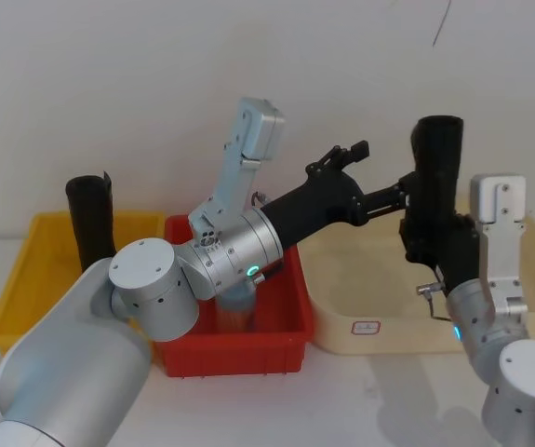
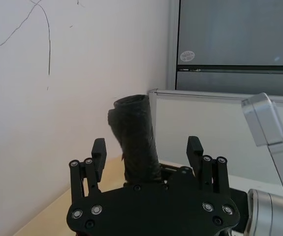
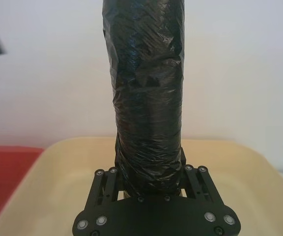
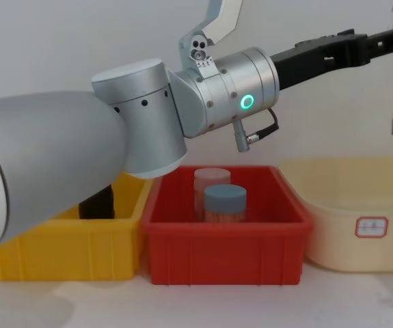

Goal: Pick up the garbage bag with the one hand and transfer it to the other hand.

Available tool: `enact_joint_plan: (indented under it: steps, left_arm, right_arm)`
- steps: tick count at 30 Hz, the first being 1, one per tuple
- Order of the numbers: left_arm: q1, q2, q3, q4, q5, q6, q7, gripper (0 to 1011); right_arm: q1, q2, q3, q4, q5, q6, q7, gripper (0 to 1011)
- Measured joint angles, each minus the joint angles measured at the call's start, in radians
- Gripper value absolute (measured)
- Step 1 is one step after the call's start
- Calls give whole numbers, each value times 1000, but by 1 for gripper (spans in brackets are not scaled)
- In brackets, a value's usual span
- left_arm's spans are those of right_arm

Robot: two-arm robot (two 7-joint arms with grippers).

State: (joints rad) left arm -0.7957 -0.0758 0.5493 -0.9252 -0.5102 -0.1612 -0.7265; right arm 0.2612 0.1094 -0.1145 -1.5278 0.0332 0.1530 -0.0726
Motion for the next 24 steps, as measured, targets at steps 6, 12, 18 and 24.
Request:
enact_joint_plan:
  steps: [6, 12, 18, 24]
  left_arm:
    - [0, 0, 0, 0, 0, 0, 0, 1000]
    - [0, 0, 0, 0, 0, 0, 0, 1000]
    - [0, 0, 0, 0, 0, 0, 0, 1000]
    - [1, 1, 0, -1, 0, 0, 1, 1000]
  right_arm:
    - [7, -15, 31, -1, -18, 31, -55, 556]
    - [19, -31, 64, -2, -28, 61, -105, 635]
    - [26, -41, 89, -5, -29, 83, -122, 825]
    - [24, -43, 102, -18, -24, 99, -115, 964]
